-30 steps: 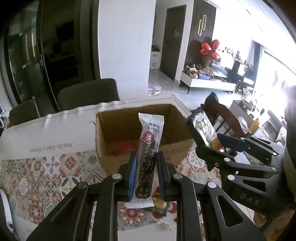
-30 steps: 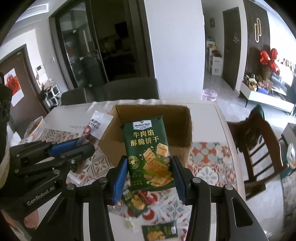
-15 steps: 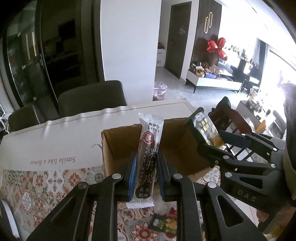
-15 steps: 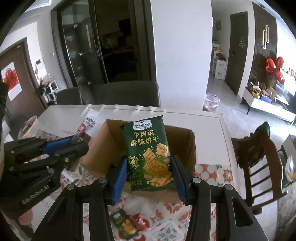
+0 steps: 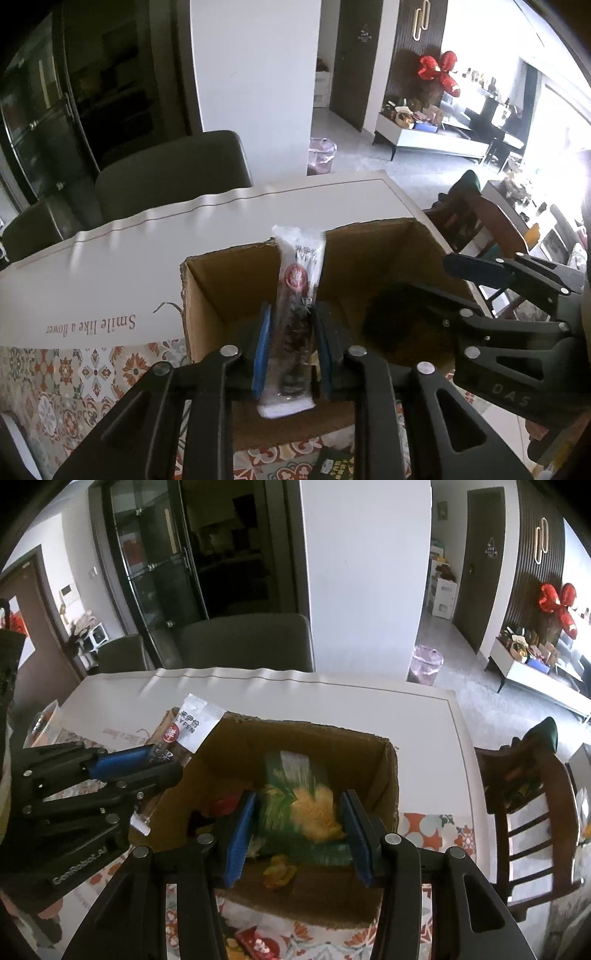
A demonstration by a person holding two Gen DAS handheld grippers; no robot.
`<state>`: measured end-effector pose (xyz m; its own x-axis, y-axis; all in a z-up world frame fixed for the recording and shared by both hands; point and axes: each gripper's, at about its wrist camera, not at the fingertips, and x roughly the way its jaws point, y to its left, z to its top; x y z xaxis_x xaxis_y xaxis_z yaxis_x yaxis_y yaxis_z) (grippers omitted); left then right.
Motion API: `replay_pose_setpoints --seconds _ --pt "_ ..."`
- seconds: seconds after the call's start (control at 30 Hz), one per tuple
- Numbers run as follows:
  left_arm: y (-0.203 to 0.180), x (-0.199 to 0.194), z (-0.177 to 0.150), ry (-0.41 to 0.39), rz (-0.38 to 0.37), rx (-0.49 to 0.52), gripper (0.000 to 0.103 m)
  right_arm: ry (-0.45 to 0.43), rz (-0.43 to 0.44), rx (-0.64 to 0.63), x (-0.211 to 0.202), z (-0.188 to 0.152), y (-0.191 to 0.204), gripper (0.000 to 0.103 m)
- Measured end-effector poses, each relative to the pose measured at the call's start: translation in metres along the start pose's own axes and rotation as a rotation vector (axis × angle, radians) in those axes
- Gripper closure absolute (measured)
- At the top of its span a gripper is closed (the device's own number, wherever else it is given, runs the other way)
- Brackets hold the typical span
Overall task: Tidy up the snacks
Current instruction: 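Carry both snacks over the cardboard box and open both grippers to drop them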
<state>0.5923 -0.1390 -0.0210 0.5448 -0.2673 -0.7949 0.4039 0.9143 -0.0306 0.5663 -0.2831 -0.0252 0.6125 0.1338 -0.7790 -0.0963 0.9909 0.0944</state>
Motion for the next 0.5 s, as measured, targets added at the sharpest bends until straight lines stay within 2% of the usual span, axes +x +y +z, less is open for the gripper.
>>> replay_pose_setpoints --seconds 0.07,0.13,0.3,0.4,0.5 --pt "0.0 -0.002 -0.001 -0.009 0.009 0.006 0.059 0.014 0.011 0.024 0.003 -0.001 -0.004 0.043" --pt "-0.001 -0.007 -0.001 -0.028 0.017 0.014 0.054 0.009 0.01 0.05 0.002 -0.004 -0.008 0.041" --pt "0.0 -0.023 -0.009 -0.039 0.038 -0.005 0.05 -0.029 -0.037 0.08 -0.014 -0.012 -0.012 0.041" --pt "-0.001 -0.033 -0.017 -0.018 0.046 -0.037 0.047 -0.054 -0.06 0.067 -0.028 -0.017 -0.009 0.041" --pt "-0.003 -0.046 -0.027 -0.013 0.031 -0.064 0.047 -0.069 -0.063 0.064 -0.041 -0.023 -0.006 0.041"
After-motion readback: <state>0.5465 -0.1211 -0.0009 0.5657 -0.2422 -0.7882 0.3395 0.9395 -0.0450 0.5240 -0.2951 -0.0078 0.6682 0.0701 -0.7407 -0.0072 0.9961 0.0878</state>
